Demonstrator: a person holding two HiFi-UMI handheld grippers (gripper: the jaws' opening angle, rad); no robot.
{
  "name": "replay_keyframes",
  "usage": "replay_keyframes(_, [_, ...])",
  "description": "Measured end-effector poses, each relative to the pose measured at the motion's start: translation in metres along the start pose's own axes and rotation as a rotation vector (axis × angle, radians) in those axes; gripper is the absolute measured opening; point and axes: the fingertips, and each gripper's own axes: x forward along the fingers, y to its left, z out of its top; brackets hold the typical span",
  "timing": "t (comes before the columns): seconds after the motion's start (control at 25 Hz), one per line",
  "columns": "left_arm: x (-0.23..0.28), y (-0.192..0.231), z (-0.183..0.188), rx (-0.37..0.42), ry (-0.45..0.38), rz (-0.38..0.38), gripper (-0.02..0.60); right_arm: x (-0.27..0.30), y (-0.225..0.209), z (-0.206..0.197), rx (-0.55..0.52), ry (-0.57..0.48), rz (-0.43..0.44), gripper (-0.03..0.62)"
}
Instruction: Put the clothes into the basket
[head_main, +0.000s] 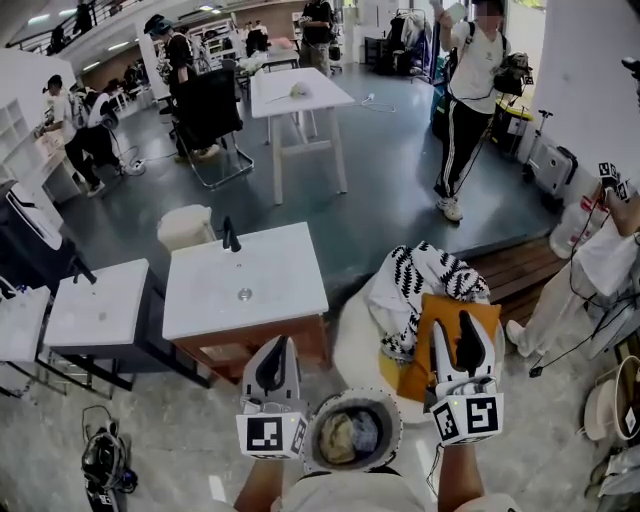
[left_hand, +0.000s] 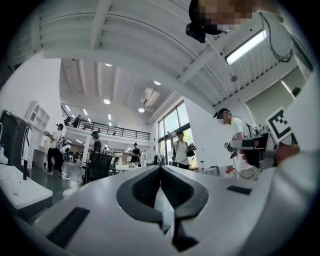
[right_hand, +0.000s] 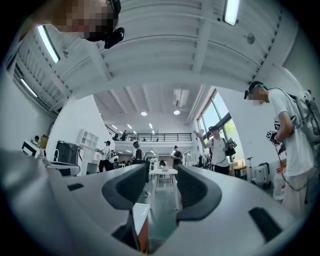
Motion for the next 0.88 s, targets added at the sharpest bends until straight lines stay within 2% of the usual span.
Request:
replay_keyframes(0.16, [0.004,-0.002,0.015,0.018,-0.02,-0.01,0.005,0.002,-0.005,0.008,-0.009,-0.011,-0.018,0.173])
replay_keyframes(0.4, [0.002,-0.005,0.015,0.02,-0.022,-0.012,0.005,-0.001,-0.004,0.003,-0.01,-0.004,-0.03,0.144])
replay_keyframes(0.52, [0.002,-0.005,0.014,0.021,-0.019,-0.009,0.005,-0.002,-0.007,-0.001,-0.009,0.007,-0.041,0.108])
replay_keyframes(0.64, [0.0,-0.004,0.014,0.019,-0.022,-0.006,0.005,-0.003,-0.008,-0.006,-0.014,0.021,-0.063,0.009])
replay_keyframes(0.68, [-0.001,-0.004,0.015,0.019,-0.022,-0.006,0.005,-0.003,-0.008,-0.007,-0.013,0.023,-0.067,-0.005])
replay_keyframes(0.88, [-0.001,-0.006,0.016,0.022,-0.022,-0.007,0.005,-0.004,-0.003,-0.008,-0.018,0.035,-0.051,-0.012])
